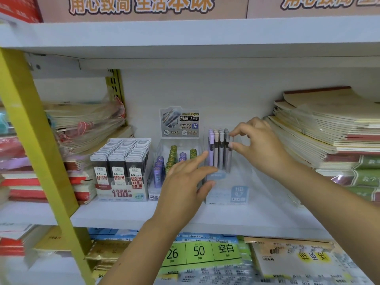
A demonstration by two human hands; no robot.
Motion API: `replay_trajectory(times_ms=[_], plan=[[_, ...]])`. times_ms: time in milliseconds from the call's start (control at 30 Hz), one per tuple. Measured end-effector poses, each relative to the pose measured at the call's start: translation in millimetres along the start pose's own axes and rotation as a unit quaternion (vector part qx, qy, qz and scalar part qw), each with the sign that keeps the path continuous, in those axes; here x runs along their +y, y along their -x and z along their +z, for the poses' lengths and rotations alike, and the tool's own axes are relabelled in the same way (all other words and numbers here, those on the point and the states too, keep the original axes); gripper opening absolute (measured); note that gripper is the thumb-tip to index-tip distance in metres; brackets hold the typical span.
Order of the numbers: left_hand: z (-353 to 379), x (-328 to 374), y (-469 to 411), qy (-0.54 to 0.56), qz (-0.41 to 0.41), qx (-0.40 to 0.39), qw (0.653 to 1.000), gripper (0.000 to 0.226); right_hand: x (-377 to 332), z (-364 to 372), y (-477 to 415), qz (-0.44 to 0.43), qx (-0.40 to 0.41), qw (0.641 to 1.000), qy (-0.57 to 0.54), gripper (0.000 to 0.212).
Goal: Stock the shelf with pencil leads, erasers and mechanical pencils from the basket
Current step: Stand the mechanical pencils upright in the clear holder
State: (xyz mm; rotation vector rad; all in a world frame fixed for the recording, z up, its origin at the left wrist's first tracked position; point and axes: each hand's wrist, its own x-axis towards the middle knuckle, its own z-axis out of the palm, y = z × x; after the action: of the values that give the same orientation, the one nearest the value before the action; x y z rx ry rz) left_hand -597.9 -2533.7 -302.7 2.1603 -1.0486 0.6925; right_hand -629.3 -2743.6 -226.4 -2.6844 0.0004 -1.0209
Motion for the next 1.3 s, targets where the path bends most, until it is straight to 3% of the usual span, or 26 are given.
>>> replay_trajectory(times_ms=[133,267,333,433,533,633,733,867,967,1100,1200,1300], plan=[[-7,11,9,-0.015,0.010,0.012,1.000,0.044,-7,-14,8,0.026,-0.013,0.999,-0.014,0.033],[-2,12,64,0.004,0.023,0.128,0.991,0.028,-41,-15,72,-0.008,0.179,0.963,-0.201,0.028],[16,5,119,0.030,-0.005,0.115,0.993,0.024,-57,10,126,-0.014,0.190,0.942,-0.277,0.024],[52,-11,220,0.064,-0.142,-0.030,0.987,0.024,-62,82,223,0.054,0.089,0.939,-0.329,0.023],[89,-36,312,0.080,-0.290,-0.231,0.925,0.035,-47,165,326,0.223,-0.119,0.919,-0.302,0.028],[113,-62,380,0.115,-0.406,-0.344,0.839,0.046,-29,231,414,0.357,-0.312,0.848,-0.239,0.015],[133,-81,428,0.111,-0.484,-0.409,0.766,0.058,-19,266,474,0.422,-0.436,0.769,-0.204,0.035],[162,-98,462,0.107,-0.542,-0.440,0.708,0.067,-13,293,517,0.463,-0.493,0.711,-0.193,0.054],[184,-105,476,0.139,-0.581,-0.433,0.675,0.066,-17,319,530,0.490,-0.511,0.676,-0.203,0.056],[209,-109,485,0.197,-0.629,-0.413,0.629,0.063,-25,348,531,0.499,-0.487,0.693,-0.184,0.055],[223,-110,487,0.202,-0.639,-0.404,0.623,0.055,-30,361,529,0.484,-0.503,0.691,-0.186,0.057],[231,-111,489,0.197,-0.635,-0.376,0.646,0.040,-36,371,527,0.485,-0.509,0.680,-0.207,0.060]])
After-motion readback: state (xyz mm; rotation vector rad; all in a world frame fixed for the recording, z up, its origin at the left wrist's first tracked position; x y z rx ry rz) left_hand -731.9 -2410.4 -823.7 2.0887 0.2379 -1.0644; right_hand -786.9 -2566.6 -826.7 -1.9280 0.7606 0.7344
